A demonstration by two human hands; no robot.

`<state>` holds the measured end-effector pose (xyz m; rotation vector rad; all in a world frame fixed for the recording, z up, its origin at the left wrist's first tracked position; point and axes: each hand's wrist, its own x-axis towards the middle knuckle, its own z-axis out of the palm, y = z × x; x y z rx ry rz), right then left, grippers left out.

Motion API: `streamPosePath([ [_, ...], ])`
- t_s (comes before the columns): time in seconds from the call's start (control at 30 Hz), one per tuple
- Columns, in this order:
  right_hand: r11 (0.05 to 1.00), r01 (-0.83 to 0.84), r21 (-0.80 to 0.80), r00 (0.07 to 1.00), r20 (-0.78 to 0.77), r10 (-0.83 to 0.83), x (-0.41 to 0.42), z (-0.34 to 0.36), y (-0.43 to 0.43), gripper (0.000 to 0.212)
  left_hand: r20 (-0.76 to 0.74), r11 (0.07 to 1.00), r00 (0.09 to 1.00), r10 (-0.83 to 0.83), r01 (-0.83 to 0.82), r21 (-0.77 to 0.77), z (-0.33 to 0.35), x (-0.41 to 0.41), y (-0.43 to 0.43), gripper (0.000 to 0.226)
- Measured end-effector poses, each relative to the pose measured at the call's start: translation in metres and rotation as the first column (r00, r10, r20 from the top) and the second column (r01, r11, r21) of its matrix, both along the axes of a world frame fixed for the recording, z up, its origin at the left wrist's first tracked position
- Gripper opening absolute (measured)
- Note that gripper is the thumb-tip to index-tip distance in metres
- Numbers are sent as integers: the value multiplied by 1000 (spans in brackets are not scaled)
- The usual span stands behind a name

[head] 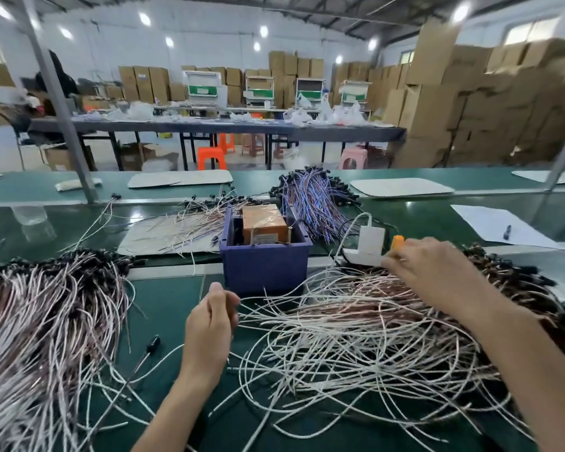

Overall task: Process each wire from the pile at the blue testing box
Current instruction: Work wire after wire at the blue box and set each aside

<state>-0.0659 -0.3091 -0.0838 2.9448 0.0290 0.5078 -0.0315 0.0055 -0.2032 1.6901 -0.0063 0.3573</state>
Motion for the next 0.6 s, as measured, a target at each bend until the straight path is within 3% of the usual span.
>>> streamPosePath([
  [0.07,998,65,3,989,-136,-64,0,-25,-5,50,13,999,1000,-22,21,35,-4,-1,-2,55],
  [0.17,993,107,55,982,-160,-97,1,-49,-1,49,33,991,998,-50,45,126,-8,-5,-3,53],
  [0.27,991,35,130,999,-17,-33,2,-52,15,46,38,982,998,-52,44,184,-7,-7,-3,54],
  [0.33,964,-97,248,988,141,63,1,-51,41,42,11,980,999,-49,46,193,-1,-7,0,50],
  [0.4,919,-240,314,955,245,166,-1,-53,77,39,-15,949,999,-33,36,313,10,-3,12,45],
  [0.5,872,-378,311,919,241,312,-4,-76,129,38,-100,745,992,72,13,667,33,8,44,36],
  [0.6,863,-381,330,922,209,327,-8,-109,160,36,-255,377,952,170,176,909,49,10,83,35],
])
